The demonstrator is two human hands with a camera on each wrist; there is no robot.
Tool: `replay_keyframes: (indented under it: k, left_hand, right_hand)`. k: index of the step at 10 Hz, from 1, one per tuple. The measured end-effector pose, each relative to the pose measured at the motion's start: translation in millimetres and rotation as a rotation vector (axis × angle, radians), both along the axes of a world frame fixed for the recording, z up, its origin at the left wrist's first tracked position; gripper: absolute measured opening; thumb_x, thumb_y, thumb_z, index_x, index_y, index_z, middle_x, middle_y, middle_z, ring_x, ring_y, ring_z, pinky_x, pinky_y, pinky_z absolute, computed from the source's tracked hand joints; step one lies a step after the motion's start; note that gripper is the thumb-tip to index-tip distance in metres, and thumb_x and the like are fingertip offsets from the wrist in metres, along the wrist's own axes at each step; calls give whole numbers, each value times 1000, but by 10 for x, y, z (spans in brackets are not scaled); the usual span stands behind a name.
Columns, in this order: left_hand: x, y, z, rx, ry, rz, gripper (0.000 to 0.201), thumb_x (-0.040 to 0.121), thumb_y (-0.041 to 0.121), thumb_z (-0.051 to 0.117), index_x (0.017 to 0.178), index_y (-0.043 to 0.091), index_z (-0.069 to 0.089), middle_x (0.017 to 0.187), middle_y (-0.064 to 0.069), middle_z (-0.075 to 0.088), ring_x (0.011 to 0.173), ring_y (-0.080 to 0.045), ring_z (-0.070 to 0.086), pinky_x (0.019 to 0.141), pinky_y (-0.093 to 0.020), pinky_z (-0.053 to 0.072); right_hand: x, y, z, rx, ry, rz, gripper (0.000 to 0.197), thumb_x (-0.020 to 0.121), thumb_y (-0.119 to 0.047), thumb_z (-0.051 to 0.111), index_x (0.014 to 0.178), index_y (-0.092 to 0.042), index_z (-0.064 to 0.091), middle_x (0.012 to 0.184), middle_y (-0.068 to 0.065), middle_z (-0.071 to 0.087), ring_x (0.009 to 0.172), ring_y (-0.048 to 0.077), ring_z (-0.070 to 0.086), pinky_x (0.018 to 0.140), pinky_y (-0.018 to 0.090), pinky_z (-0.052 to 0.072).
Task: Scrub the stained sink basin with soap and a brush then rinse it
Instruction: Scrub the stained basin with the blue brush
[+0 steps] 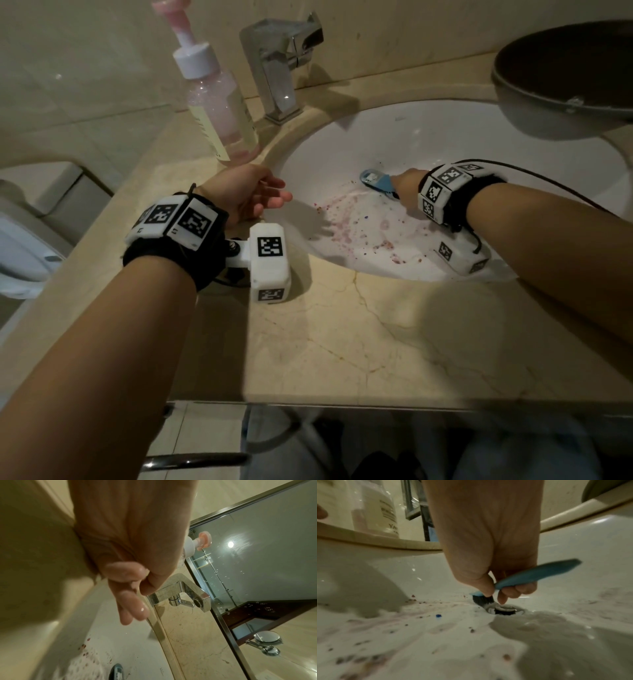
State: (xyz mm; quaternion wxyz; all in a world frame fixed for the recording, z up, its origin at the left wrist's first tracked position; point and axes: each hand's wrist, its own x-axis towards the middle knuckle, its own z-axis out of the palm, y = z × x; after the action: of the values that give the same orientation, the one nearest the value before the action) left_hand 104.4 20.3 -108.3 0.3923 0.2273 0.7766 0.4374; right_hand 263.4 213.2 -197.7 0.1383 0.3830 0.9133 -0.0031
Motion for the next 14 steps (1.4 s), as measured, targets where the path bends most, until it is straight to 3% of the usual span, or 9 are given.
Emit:
replay_keyframes:
  k: [4,6,7,8,9,10,11,13,14]
  left_hand:
    - [-2,-4,4,3,6,-2,22,97,14,35,81,12,50,47,5,66,30,1,52,26,-7,27]
    - [8,-8,15,3,-2,-7,22,97,15,35,81,13,49,47,5,66,31,1,52,26,-8,27]
    - [9,-9,14,7,-4,-11,22,98,14,34,81,13,49,47,5,65,30,1,52,26,-8,27]
    - [3,-9,12,6,-9,-16,22,98,14,34,81,12,49,47,4,65,31,1,52,26,-8,27]
    - [0,-8,14,2,-13,-15,22,97,13,34,82,12,49,47,5,66,31,1,52,26,-8,27]
    - [-3,-10,10,1,-14,-15,22,97,14,34,81,13,48,47,5,66,31,1,52,26,-7,27]
    - [1,-7,10,1,-14,-18,22,97,13,34,81,13,48,47,6,66,31,1,52,26,-7,27]
    - [-2,-4,8,0,-23,-13,24,99,15,31,81,13,48,47,5,65,30,1,52,26,-7,27]
    - [-2,-2,5,4,-23,-11,26,99,17,30,81,13,47,46,5,65,30,1,52,26,-6,26]
  right_hand:
    - [-101,-132,179,-604,3,258,53,89,-13,60,133,-40,50,108,-3,66,80,11,51,74,19,40]
    - [-162,-9,5,-225,60,120,42,100,-19,43,142,-15,43,127,18,56,105,33,58,89,31,44]
    - [-100,60,21,-228,48,78,40,101,-20,42,140,-13,44,118,13,55,96,30,55,83,29,42]
    - [42,126,156,-466,-18,88,53,89,-6,56,133,-35,51,121,5,56,83,19,49,71,26,40]
    - [154,47,268,-690,-129,107,57,84,3,61,130,-30,56,106,0,49,73,12,47,66,17,42]
    - [189,12,309,-665,-105,84,54,86,5,59,126,-30,57,81,-11,58,68,7,45,62,9,42]
    - [196,39,316,-396,14,59,56,87,3,53,129,-34,53,86,-19,59,61,2,41,47,11,37]
    - [235,39,316,-483,-153,104,58,87,-3,56,130,-41,51,78,-23,33,63,-2,36,59,14,33]
    - [216,25,288,-566,-189,111,57,85,-4,60,124,-45,54,98,-15,37,67,1,38,67,17,34]
